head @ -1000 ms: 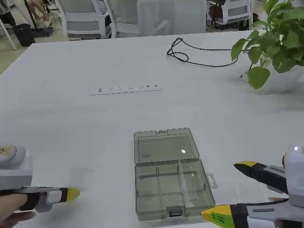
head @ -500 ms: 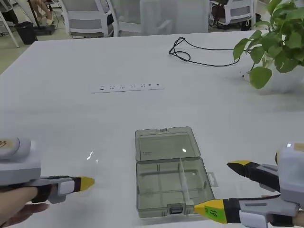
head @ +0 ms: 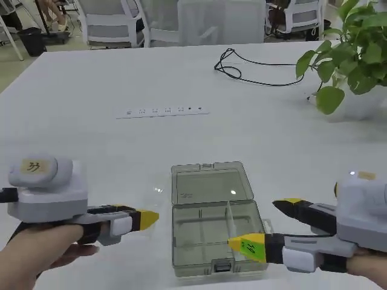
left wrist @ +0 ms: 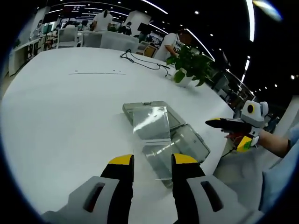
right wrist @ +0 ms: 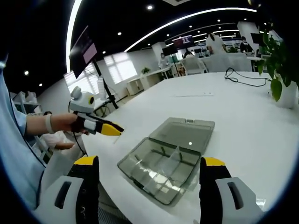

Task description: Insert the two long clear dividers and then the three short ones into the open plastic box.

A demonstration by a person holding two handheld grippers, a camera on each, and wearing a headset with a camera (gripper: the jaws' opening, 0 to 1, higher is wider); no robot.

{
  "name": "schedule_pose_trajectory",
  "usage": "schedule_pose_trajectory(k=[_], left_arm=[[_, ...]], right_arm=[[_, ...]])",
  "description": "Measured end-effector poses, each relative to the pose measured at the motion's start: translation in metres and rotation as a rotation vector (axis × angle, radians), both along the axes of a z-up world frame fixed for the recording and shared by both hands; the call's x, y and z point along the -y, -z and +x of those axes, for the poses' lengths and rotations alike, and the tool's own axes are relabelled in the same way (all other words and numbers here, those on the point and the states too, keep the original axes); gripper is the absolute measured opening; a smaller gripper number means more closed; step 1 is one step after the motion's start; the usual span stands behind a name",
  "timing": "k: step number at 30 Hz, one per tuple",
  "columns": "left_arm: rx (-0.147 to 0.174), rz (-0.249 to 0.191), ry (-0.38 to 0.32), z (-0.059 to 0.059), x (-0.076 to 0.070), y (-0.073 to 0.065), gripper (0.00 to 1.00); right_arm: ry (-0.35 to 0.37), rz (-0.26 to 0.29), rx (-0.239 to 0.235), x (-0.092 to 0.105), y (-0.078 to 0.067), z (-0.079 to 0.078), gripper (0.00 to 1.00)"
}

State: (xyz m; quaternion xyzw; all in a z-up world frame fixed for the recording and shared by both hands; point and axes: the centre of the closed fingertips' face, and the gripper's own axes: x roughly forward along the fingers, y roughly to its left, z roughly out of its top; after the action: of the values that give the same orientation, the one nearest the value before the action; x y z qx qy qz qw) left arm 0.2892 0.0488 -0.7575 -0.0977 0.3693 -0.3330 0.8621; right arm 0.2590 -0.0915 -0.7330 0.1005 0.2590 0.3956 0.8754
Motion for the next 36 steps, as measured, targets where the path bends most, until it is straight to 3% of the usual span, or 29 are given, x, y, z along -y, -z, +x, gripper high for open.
schedule_pose_trajectory(k=[7,10,12,18,22,27,36], left_arm=[[0.021,-0.034,0.024,0.002,0.023,-0.007,0.3],[0.028,-0.038,0.035,0.003,0.029,-0.008,0.3],[0.037,-0.039,0.041,0.003,0.035,-0.01,0.3],[0.056,-0.059,0.049,0.004,0.049,-0.015,0.3],[0.067,-0.07,0.052,0.003,0.057,-0.018,0.3],[0.074,-0.075,0.057,0.002,0.062,-0.019,0.3],[0.08,-0.084,0.048,0.003,0.067,-0.019,0.3]], right_arm=[[0.064,0.138,-0.085,-0.018,-0.012,0.015,0.73],[0.092,0.174,-0.103,-0.023,-0.017,0.024,0.65],[0.111,0.2,-0.14,-0.027,-0.017,0.029,0.61],[0.151,0.242,-0.179,-0.037,-0.017,0.041,0.47],[0.181,0.251,-0.22,-0.04,-0.013,0.047,0.36],[0.202,0.305,-0.28,-0.047,-0.014,0.051,0.2],[0.216,0.295,-0.321,-0.049,-0.008,0.052,0.1]])
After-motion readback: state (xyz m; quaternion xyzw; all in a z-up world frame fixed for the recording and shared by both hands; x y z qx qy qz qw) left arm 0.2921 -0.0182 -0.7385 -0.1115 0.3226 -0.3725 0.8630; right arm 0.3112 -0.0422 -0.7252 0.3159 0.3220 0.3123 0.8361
